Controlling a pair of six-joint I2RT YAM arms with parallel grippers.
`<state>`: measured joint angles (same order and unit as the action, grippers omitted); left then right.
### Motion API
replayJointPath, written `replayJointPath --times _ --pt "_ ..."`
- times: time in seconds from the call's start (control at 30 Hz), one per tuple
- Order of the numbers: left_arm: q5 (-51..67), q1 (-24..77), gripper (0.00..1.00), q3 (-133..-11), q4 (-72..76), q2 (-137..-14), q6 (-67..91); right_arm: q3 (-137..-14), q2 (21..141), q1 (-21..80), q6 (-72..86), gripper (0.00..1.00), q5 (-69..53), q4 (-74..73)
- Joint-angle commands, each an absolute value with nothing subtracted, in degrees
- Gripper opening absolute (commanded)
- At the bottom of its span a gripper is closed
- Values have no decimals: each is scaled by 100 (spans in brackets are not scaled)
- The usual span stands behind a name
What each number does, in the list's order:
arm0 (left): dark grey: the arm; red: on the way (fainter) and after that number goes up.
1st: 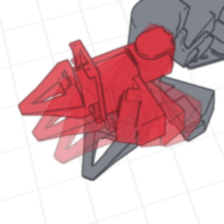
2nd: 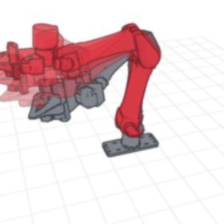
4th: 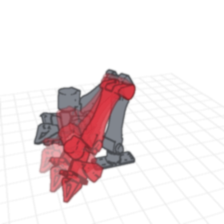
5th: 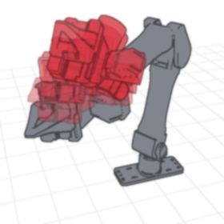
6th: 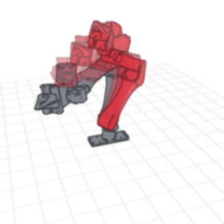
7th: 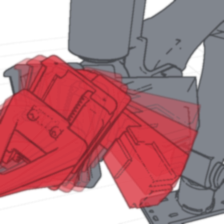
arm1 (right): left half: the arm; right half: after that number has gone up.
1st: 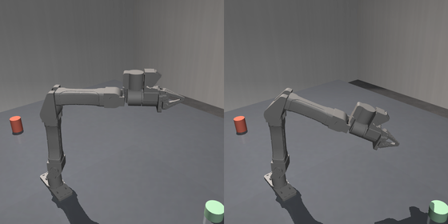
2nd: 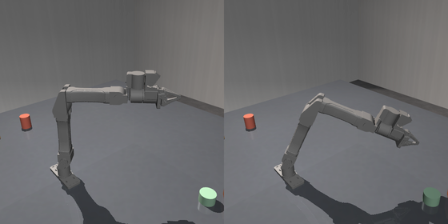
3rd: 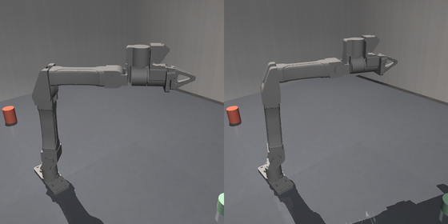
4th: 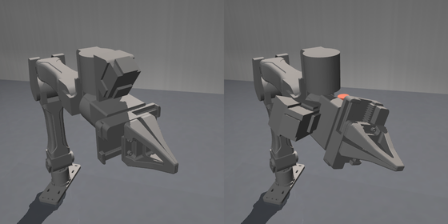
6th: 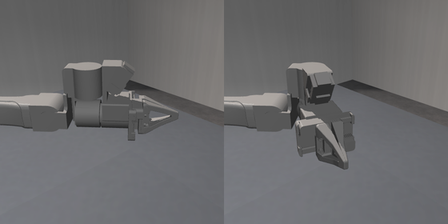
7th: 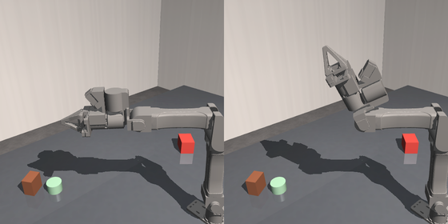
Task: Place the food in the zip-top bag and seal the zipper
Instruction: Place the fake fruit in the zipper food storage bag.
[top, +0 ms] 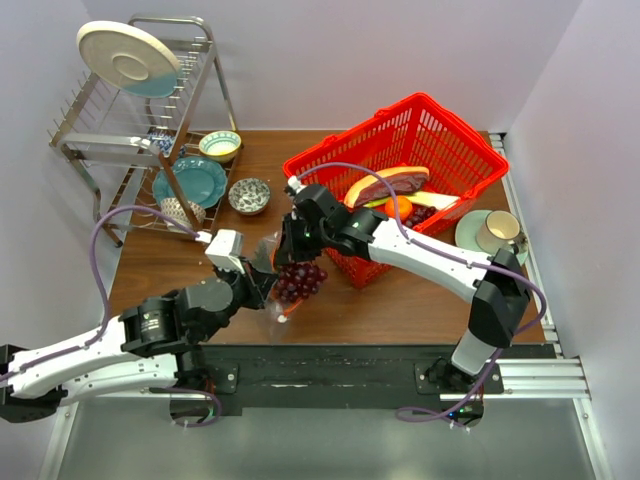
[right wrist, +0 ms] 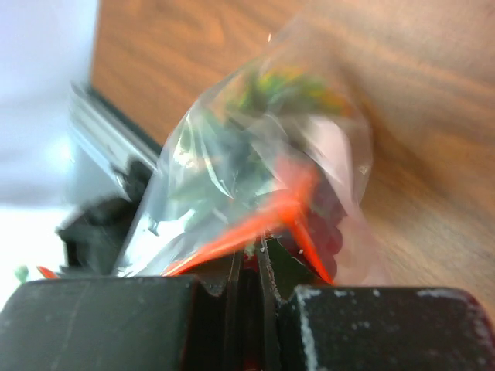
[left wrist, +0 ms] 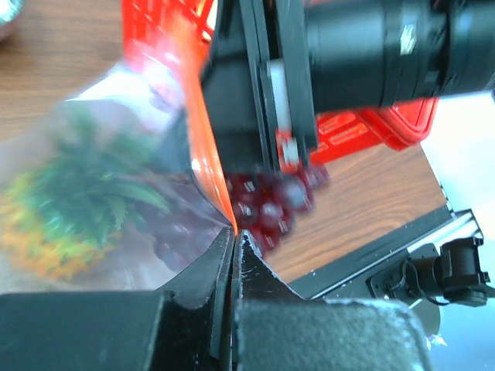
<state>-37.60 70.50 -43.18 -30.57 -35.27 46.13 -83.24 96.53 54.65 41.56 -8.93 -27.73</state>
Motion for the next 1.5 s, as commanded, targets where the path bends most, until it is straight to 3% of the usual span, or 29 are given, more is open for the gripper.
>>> replayJointPath --times 0.0,0.37,0.7,0.73,0.77,0.93,1.47 --pt "-3463 7049 0 -4193 -2400 -3673 4790 -8657 9360 5432 5218 0 -448 -2022" --pt "-3568 7058 0 -4175 -1977 -3753 4693 -8332 9404 5519 6592 0 -774 -1247" --pt "-4201 7049 0 -4096 -2144 -2927 5018 -7603 9229 6003 6918 0 -255 -835" --pt "-4227 7049 0 -4043 -2162 -2866 5114 -7603 9211 6029 6891 4 -237 -878" --pt "-4236 7049 0 -3930 -2145 -2735 5133 -7585 9176 6047 6847 18 -237 -870" --pt "-4175 7049 0 -3753 -2144 -2645 5159 -7777 9070 6064 6408 58 -10 -1307" --pt "-3709 7049 0 -3779 -1802 -2672 4527 -9438 8639 6056 3686 59 1151 -3794"
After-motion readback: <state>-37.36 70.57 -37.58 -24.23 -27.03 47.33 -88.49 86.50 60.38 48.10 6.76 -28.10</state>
